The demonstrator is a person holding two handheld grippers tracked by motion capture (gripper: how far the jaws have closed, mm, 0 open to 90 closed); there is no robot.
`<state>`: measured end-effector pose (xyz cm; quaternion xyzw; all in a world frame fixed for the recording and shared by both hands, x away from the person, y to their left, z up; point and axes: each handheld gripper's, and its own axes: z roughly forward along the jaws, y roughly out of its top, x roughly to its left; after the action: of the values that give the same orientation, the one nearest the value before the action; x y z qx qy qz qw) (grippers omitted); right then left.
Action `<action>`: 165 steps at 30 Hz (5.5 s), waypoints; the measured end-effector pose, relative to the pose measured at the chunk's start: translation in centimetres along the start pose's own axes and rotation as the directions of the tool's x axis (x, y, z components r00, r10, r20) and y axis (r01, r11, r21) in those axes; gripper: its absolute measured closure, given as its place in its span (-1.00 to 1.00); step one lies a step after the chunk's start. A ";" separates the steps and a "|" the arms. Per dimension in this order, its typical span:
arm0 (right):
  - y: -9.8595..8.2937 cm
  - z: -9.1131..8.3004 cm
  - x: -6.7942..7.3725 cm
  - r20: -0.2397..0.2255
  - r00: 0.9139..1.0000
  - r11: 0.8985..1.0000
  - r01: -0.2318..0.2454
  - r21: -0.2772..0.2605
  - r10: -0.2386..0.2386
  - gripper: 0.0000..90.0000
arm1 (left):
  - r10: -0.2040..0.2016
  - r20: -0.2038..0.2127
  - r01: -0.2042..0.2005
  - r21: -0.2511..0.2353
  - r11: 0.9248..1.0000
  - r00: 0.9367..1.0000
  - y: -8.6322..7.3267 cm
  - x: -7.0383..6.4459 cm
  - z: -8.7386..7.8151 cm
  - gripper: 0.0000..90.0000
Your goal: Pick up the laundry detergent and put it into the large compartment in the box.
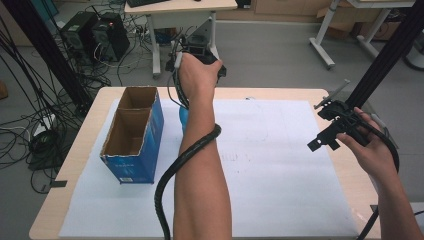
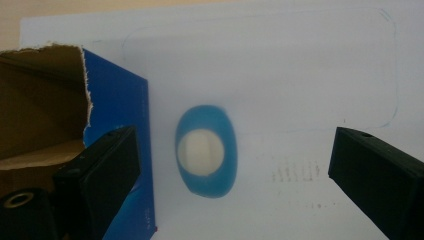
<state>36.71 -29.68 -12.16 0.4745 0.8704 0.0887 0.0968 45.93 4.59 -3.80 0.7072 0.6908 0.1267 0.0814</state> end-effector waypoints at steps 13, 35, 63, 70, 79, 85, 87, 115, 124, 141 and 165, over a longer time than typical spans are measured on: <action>0.2 0.1 0.3 0.003 1.000 1.000 0.007 0.009 -0.007 -0.91 | -0.011 -0.004 0.011 0.031 0.999 1.000 -0.2 0.8 1.8 -0.84; 0.5 0.6 0.4 -0.001 1.000 1.000 0.011 0.027 -0.011 -0.91 | -0.014 0.015 0.013 0.066 0.998 1.000 -0.1 1.5 4.2 -0.84; 0.8 1.0 0.2 -0.003 1.000 0.999 0.008 0.036 -0.008 -0.91 | -0.012 0.017 0.010 0.111 0.994 1.000 0.3 1.8 7.0 -0.84; 0.8 1.2 0.2 -0.003 1.000 0.999 0.008 0.038 -0.008 -0.91 | -0.015 0.021 0.012 0.120 0.993 1.000 0.2 1.9 7.7 -0.84; 0.9 1.2 0.2 -0.001 1.000 0.999 0.006 0.040 -0.006 -0.91 | -0.015 0.030 0.010 0.134 0.991 0.999 0.4 2.0 8.4 -0.84; 1.0 1.4 0.3 -0.001 1.000 0.999 0.011 0.043 -0.011 -0.91 | -0.016 0.031 0.011 0.141 0.990 0.999 0.4 2.1 8.8 -0.83; 1.1 1.4 0.3 -0.001 1.000 0.999 0.010 0.043 -0.010 -0.91 | -0.019 0.031 0.015 0.141 0.990 0.999 0.4 2.1 8.9 -0.83; 1.1 1.5 0.1 -0.002 1.000 0.999 0.006 0.042 -0.006 -0.91 | -0.002 0.031 -0.003 0.163 0.987 1.000 0.7 1.7 9.9 -0.36; 1.2 1.4 0.1 -0.006 1.000 0.999 0.007 0.040 -0.006 -0.91 | -0.032 0.006 0.031 0.164 0.986 0.999 0.6 1.6 10.1 -0.17; 1.0 1.4 0.0 -0.004 1.000 0.999 0.005 0.039 -0.005 -0.91 | -0.014 -0.006 0.015 0.161 0.987 1.000 0.5 1.1 10.0 -0.16; 0.5 0.1 1.0 0.005 1.000 1.000 0.017 0.019 -0.017 -0.91 | 0.008 -0.018 -0.005 0.126 0.992 1.000 0.2 0.3 4.4 -0.15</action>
<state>36.60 -28.60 -12.28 0.4682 0.8750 0.0781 0.0954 47.38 5.17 -7.93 0.7121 0.6958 0.0894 0.0298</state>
